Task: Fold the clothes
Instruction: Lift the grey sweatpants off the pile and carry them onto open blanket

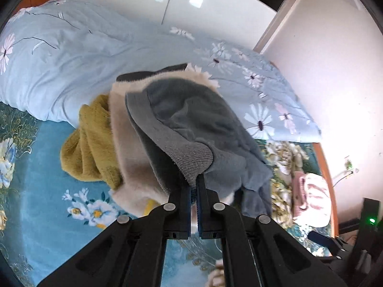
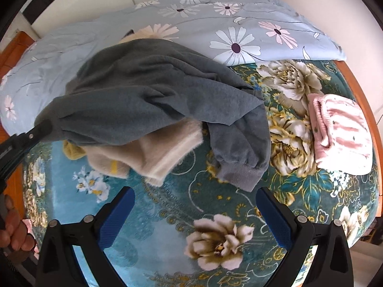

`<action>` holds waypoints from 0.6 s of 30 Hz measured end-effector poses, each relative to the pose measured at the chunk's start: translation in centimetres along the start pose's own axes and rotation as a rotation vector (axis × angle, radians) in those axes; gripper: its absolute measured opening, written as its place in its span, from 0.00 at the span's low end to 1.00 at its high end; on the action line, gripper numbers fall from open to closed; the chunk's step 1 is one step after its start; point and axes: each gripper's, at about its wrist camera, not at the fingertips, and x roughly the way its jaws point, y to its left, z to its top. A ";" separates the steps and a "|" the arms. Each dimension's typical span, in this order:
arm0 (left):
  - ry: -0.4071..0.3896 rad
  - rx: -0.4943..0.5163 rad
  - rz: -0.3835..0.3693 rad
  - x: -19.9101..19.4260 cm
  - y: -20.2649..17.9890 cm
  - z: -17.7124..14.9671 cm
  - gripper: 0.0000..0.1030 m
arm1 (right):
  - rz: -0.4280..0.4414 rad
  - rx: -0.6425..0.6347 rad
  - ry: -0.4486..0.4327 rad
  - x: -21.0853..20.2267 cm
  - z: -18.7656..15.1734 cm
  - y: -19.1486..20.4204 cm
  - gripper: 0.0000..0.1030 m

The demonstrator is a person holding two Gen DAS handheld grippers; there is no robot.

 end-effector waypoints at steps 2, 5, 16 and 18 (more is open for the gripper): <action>-0.007 -0.043 -0.019 -2.5 1.2 -1.2 0.03 | 0.006 -0.013 -0.015 -0.9 -0.8 0.3 0.99; -0.023 -0.147 -0.025 -6.5 4.2 -3.9 0.03 | 0.009 -0.078 -0.049 -2.7 -2.2 1.2 0.99; 0.005 -0.411 0.207 -13.3 13.9 -12.2 0.03 | 0.084 -0.264 -0.143 -5.7 -6.3 1.8 0.99; -0.004 -0.449 0.251 -14.6 14.8 -12.9 0.03 | 0.116 -0.259 -0.149 -5.6 -6.7 1.2 0.99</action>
